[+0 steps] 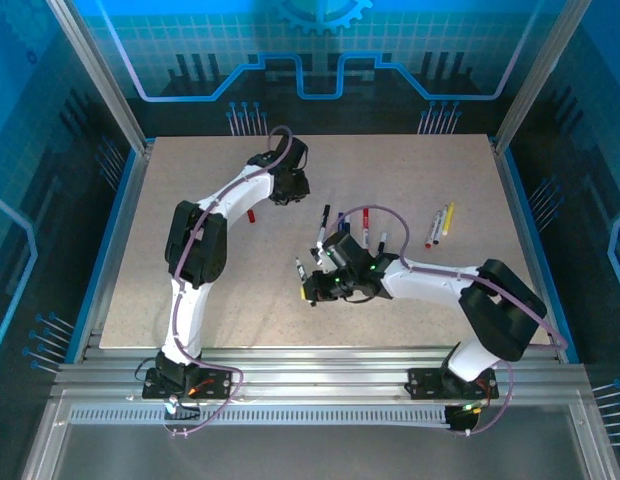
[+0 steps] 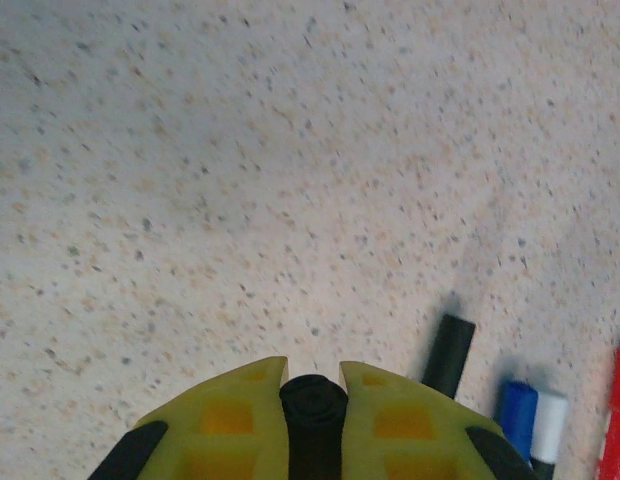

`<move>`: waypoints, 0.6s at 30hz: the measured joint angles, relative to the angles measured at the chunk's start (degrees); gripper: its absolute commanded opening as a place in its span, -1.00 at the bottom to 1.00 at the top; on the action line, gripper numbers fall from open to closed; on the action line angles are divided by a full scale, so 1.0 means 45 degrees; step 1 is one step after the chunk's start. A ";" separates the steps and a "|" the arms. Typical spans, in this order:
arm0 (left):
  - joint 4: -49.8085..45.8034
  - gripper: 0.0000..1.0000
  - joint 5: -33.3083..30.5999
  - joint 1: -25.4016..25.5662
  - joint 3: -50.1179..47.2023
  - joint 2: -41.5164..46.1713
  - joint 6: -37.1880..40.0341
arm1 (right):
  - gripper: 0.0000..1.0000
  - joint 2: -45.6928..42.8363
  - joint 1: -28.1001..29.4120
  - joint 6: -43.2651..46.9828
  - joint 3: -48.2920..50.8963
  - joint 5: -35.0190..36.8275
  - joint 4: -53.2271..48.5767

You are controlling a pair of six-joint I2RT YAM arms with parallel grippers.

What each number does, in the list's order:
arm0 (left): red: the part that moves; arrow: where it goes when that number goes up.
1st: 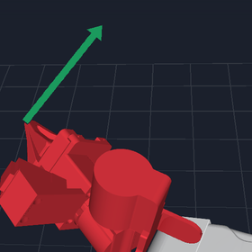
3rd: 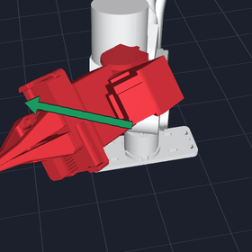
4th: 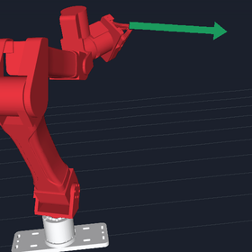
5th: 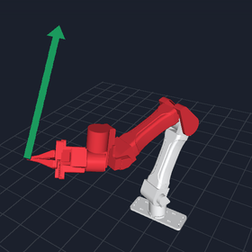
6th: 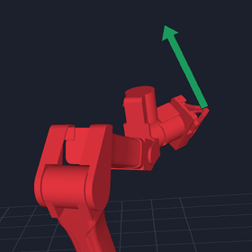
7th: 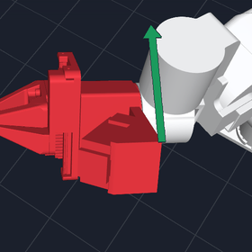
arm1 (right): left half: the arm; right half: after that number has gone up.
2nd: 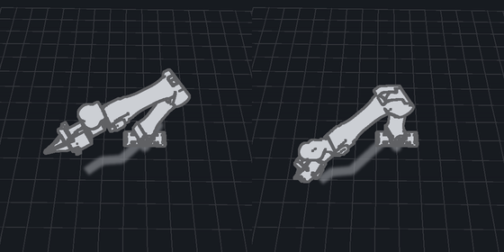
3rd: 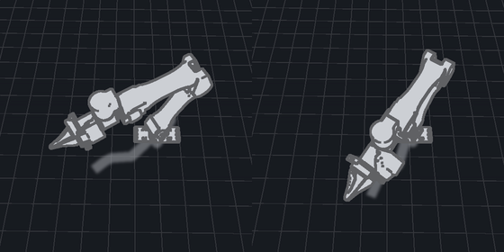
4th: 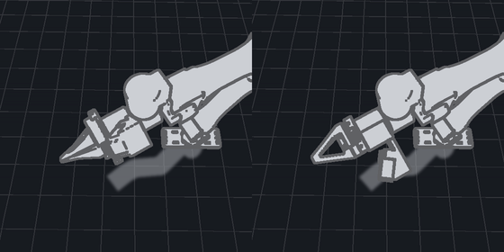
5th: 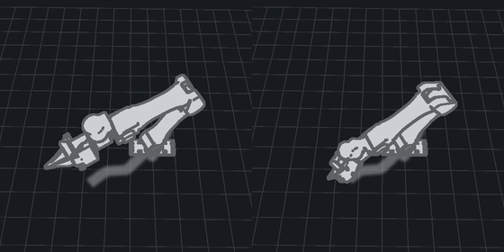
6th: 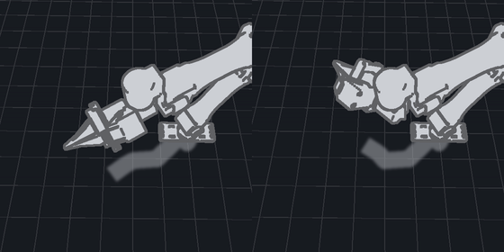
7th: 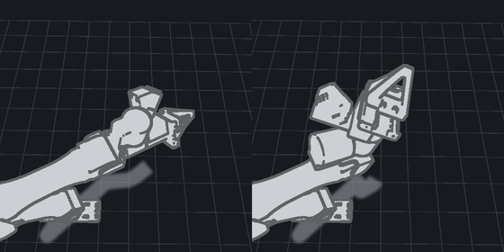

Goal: Open the pen caps

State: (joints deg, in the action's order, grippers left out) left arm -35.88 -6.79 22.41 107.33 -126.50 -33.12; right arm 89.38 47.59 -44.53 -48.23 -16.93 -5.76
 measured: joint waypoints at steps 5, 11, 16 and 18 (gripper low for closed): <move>0.0063 -1.00 -0.0185 0.0034 0.0126 -0.0005 0.0034 | -1.00 -0.0685 -0.0194 0.0311 0.0073 0.0340 -0.0704; 0.0044 -1.00 -0.0500 0.0029 0.0121 -0.0005 0.0248 | -1.00 -0.0816 -0.1229 0.0991 -0.0053 0.1229 -0.1525; 0.0019 -1.00 -0.0981 0.0019 -0.0189 -0.0005 0.0549 | -1.00 -0.0811 -0.2837 0.1666 -0.0515 0.1875 -0.2064; -0.0131 -1.00 -0.1200 -0.0010 -0.0340 -0.0005 0.0709 | -1.00 -0.0748 -0.3483 0.2050 -0.0991 0.2322 -0.2283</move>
State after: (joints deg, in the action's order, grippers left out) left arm -36.47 -12.19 22.37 105.80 -126.52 -29.93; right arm 86.02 31.92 -35.31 -52.69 -6.48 -16.03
